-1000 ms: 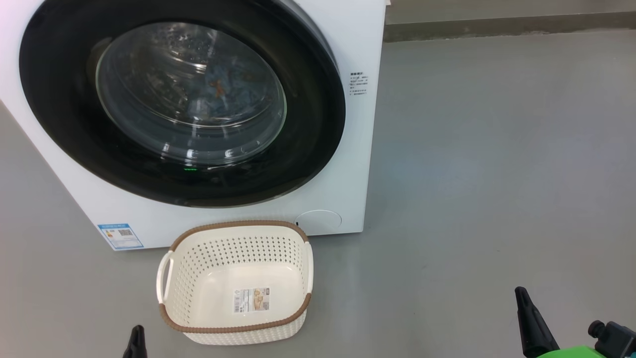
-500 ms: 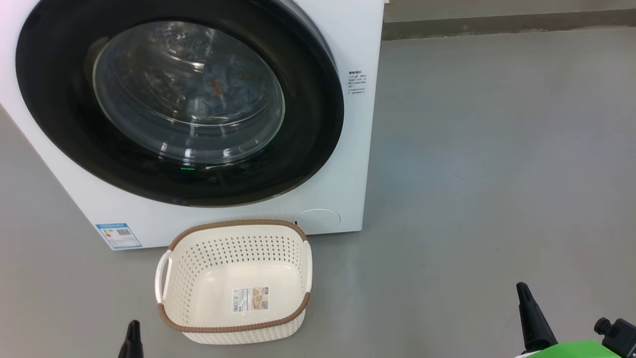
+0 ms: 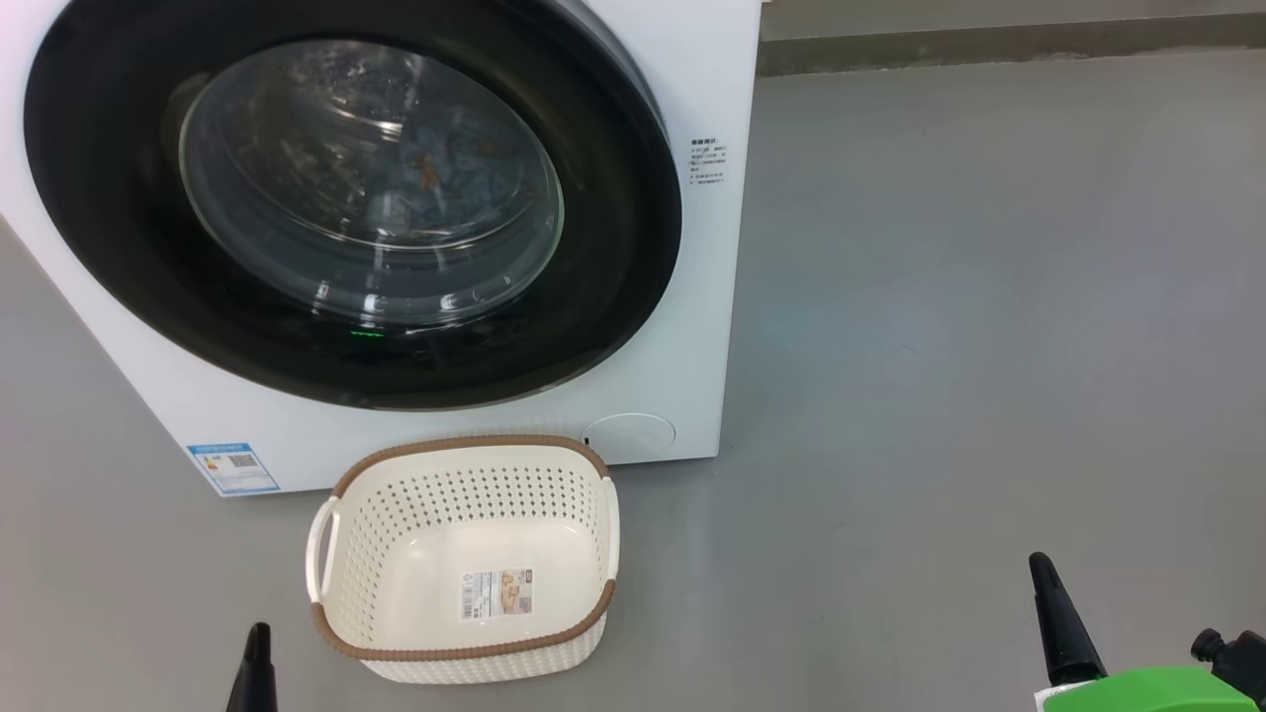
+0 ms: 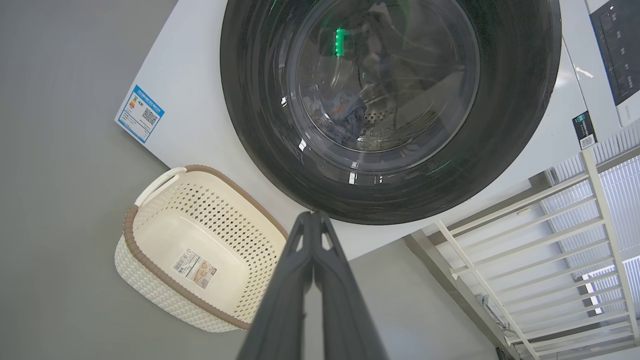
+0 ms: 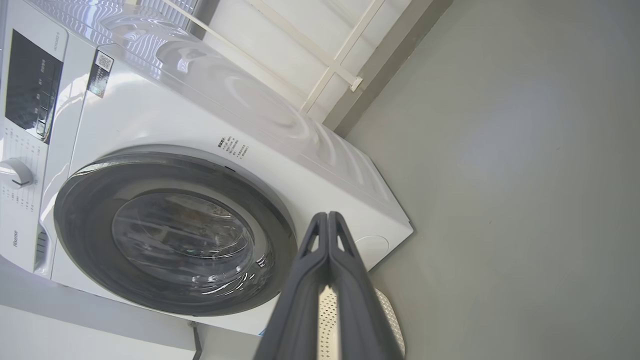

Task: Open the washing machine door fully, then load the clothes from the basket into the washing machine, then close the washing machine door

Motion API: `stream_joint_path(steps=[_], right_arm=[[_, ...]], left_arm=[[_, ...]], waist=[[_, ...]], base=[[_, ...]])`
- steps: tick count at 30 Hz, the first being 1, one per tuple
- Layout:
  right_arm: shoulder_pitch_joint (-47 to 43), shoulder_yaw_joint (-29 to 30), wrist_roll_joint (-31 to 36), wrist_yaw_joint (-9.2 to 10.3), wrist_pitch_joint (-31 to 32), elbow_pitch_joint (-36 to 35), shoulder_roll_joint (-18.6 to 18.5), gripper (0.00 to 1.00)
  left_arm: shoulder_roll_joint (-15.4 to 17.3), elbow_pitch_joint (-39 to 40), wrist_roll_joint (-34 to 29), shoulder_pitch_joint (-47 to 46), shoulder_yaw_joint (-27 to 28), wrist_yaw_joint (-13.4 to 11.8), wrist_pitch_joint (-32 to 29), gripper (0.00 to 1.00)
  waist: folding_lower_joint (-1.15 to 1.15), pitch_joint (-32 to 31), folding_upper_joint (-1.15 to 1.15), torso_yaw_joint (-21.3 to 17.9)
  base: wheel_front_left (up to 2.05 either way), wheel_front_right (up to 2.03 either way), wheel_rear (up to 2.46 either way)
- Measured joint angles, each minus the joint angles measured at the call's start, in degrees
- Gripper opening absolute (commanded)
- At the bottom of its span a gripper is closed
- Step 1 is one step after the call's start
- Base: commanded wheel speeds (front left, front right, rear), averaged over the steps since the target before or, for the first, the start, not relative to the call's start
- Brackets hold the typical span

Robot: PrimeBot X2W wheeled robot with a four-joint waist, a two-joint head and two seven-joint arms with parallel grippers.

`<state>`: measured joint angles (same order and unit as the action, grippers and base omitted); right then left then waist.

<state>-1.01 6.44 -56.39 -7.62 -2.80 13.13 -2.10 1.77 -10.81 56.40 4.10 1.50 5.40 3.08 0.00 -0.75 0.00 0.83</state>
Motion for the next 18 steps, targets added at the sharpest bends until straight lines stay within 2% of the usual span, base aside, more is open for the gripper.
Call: stream_joint_path(steps=[18], right_arm=[[1.4, 0.4, -11.6, 0.05, 2.8, 0.7, 0.0, 0.0]], left_arm=[[0.1, -1.4, 11.7, -2.4, 0.6, 0.5, -2.9, 0.0]], waist=[[0.0, 0.3, 0.0, -0.3]], base=[[0.0, 0.0, 0.0]])
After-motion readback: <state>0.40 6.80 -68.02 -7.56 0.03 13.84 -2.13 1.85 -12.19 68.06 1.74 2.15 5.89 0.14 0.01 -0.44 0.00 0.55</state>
